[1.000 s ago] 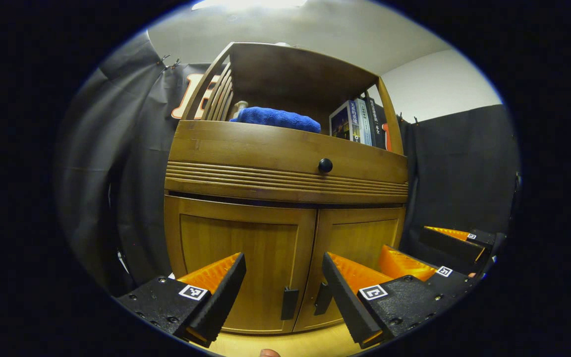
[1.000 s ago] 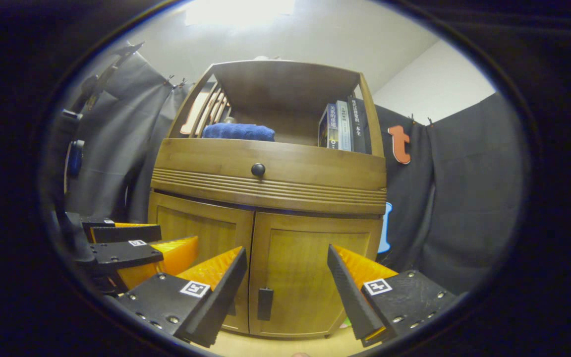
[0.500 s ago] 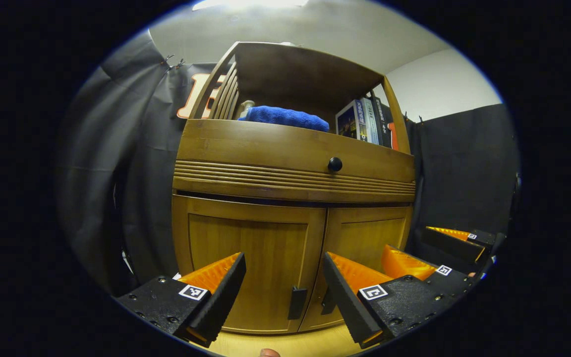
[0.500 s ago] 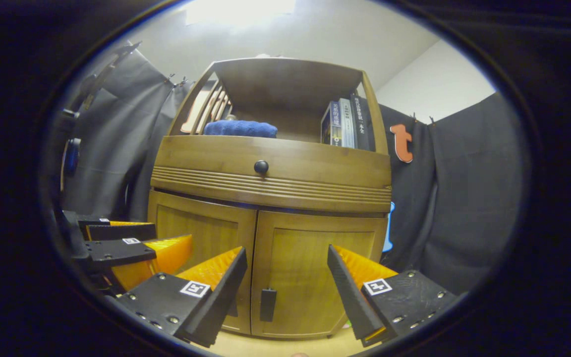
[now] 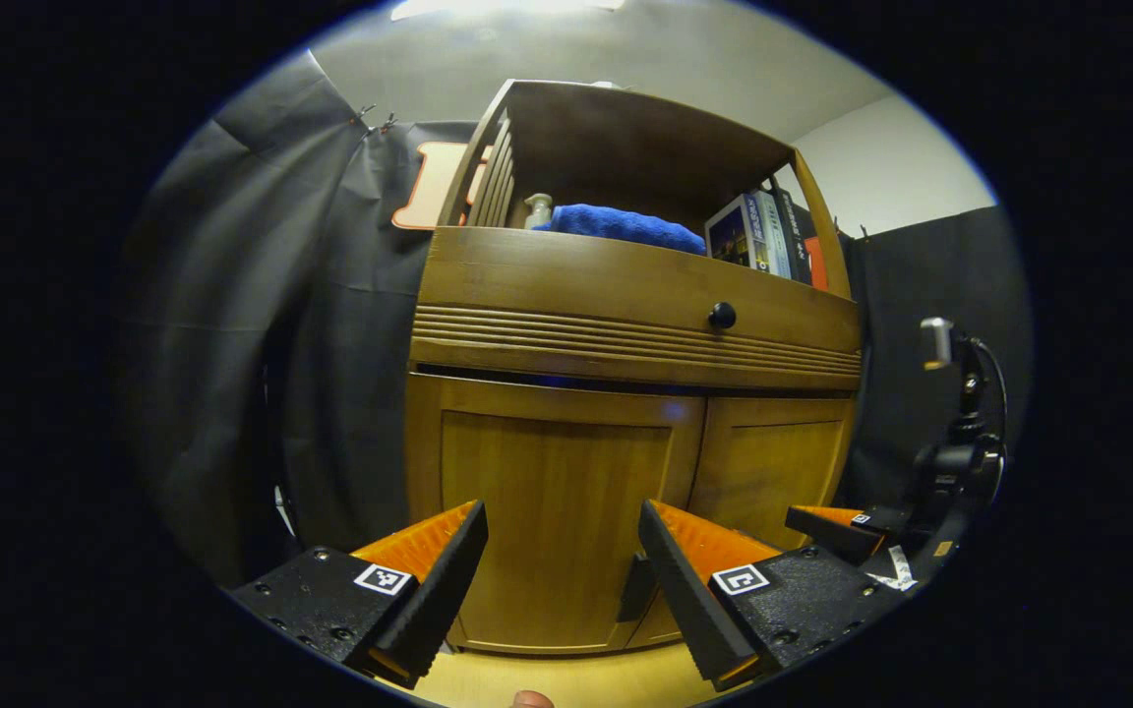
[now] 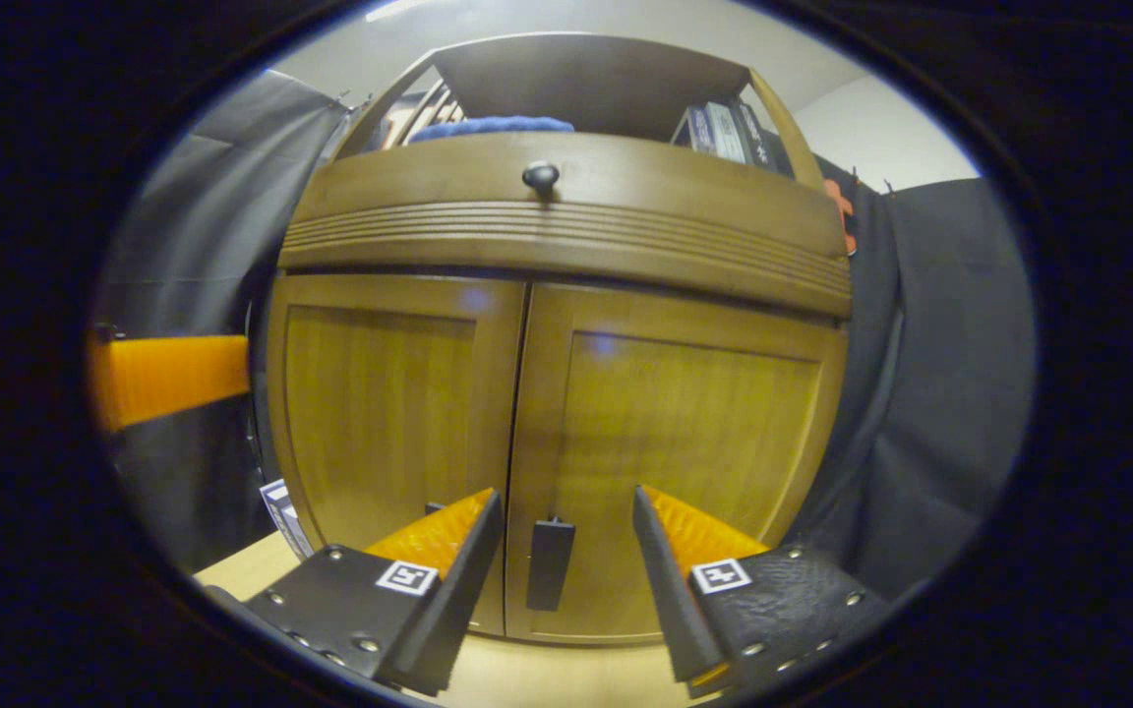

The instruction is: Open the right door of the double-door shoe cabinet with the right hand, and open the left door with the left hand.

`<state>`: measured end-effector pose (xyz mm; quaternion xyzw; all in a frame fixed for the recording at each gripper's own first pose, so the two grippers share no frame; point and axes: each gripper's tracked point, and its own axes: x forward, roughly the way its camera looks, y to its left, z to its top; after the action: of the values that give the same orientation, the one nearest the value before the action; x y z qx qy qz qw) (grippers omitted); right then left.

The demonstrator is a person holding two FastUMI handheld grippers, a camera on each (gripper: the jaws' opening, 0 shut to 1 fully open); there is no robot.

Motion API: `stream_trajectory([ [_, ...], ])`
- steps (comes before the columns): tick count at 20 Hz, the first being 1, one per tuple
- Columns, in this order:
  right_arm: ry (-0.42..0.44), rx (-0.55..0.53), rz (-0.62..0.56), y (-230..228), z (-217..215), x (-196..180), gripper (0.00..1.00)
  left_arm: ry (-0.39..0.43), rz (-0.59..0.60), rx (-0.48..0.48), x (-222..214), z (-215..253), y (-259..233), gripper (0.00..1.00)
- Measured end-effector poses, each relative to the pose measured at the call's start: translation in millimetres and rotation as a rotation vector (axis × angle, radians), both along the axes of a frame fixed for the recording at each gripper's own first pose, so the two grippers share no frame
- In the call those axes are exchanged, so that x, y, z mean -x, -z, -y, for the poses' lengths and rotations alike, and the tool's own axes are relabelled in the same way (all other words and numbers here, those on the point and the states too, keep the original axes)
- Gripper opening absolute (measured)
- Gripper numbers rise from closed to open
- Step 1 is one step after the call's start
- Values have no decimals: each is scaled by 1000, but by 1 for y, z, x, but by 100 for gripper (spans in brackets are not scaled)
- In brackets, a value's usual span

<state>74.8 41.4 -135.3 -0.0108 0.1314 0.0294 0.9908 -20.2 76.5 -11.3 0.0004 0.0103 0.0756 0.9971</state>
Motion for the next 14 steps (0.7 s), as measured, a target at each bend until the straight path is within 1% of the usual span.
stream_trajectory([
  [1, -3, -1, -19, 8, -3, -5, 75, -12, 1, -9, 0, -6, 0, 95],
  [2, -5, 0, -32, 13, -5, -11, 74, -23, 1, -15, 0, -12, 0, 95],
  [3, 9, 12, -44, 19, -4, -15, 74, -31, -1, -22, -1, -17, -1, 95],
  [4, 11, 13, -58, 25, -4, -20, 72, -37, -4, -28, -3, -21, 1, 92],
  [5, 10, 3, -74, 31, -6, -23, 58, -41, -7, -34, -4, -24, 1, 95],
  [6, 12, -4, -89, 38, -6, -22, 58, -44, -8, -39, -5, -27, 1, 95],
  [7, 13, -7, -105, 43, -8, -24, 55, -46, -7, -43, -7, -29, 1, 95],
  [8, 26, -5, -114, 51, -8, -31, 47, -48, -7, -48, -8, -32, 1, 95],
  [9, 29, -11, -120, 56, -9, -35, 38, -49, -8, -53, -9, -33, 1, 92],
  [10, 36, -11, -132, 56, -9, -31, 39, -48, -8, -58, -10, -35, 1, 92],
  [12, 57, -60, -137, 61, -8, -35, 34, -45, -5, -58, -12, -36, 0, 92],
  [13, 68, -80, -147, 60, -7, -33, 31, -43, -6, -56, -12, -35, 0, 95],
  [14, 80, -92, -146, 59, -7, -32, 25, -39, -10, -55, -13, -34, 1, 95],
])
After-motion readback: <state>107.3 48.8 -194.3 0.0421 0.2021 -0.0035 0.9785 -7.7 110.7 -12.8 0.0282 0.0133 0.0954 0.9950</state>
